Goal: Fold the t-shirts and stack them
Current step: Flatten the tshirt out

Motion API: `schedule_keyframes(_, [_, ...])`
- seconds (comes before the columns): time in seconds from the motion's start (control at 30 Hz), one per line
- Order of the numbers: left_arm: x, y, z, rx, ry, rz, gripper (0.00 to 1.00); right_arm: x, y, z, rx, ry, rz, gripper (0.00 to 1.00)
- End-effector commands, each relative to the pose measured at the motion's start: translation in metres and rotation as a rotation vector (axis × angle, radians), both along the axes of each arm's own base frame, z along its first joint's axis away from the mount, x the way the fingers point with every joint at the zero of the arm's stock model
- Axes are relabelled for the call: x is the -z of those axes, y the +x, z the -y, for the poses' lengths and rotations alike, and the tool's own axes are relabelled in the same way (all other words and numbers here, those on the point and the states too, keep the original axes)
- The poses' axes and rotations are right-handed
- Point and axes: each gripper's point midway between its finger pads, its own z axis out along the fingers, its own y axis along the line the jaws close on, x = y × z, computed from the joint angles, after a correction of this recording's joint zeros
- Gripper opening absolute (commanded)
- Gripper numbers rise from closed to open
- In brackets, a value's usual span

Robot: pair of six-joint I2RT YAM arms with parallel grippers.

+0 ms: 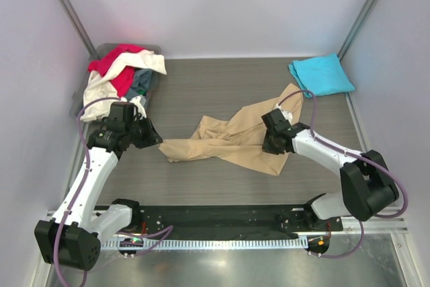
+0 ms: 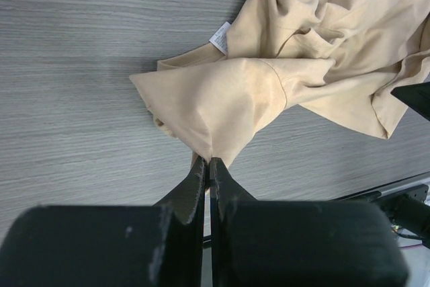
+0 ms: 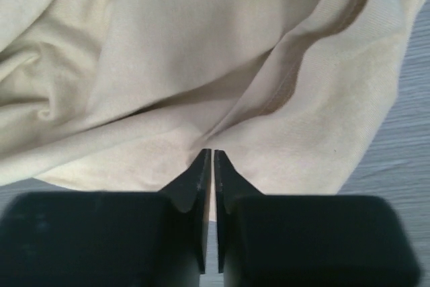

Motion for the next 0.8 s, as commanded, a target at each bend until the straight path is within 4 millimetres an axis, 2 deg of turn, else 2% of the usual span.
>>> schedule_keyframes(0.0, [-0.008,0.007,0.0,-0.002,-0.011,0.047,0.0,-0.014,-0.005,0.008,0.026,-0.005,0.042,0.05])
schedule_keyframes(0.03, [-0.009,0.007,0.001,-0.002,-0.013,0.049,0.0,-0.015,-0.007,0.009,0.032,-0.003,0.044,0.01])
schedule_keyframes(0.23, [-0.016,0.007,0.001,-0.004,-0.019,0.063,0.0,-0.028,-0.013,0.009,0.019,0.03,0.076,0.01])
schedule_keyframes(0.27, [-0.016,0.008,0.001,-0.005,-0.021,0.064,0.0,-0.032,-0.01,0.005,-0.005,0.04,0.087,0.06])
schedule_keyframes(0.3, [-0.015,0.008,0.001,-0.006,-0.019,0.059,0.0,-0.034,-0.01,-0.001,-0.029,0.059,0.084,0.25])
schedule_keyframes(0.37, [-0.012,0.008,0.001,-0.007,-0.017,0.056,0.0,-0.037,-0.003,-0.007,-0.047,0.068,0.082,0.36])
schedule_keyframes(0.4, [-0.01,0.008,0.001,-0.007,-0.016,0.05,0.0,-0.036,-0.002,-0.009,-0.062,0.063,0.075,0.45])
schedule_keyframes(0.5, [-0.006,0.008,0.001,-0.01,-0.016,0.045,0.0,-0.028,0.001,-0.014,-0.086,0.039,0.049,0.52])
schedule_keyframes(0.77, [-0.004,0.009,-0.001,-0.007,-0.006,0.049,0.0,-0.005,0.004,-0.023,-0.11,-0.01,0.0,0.51])
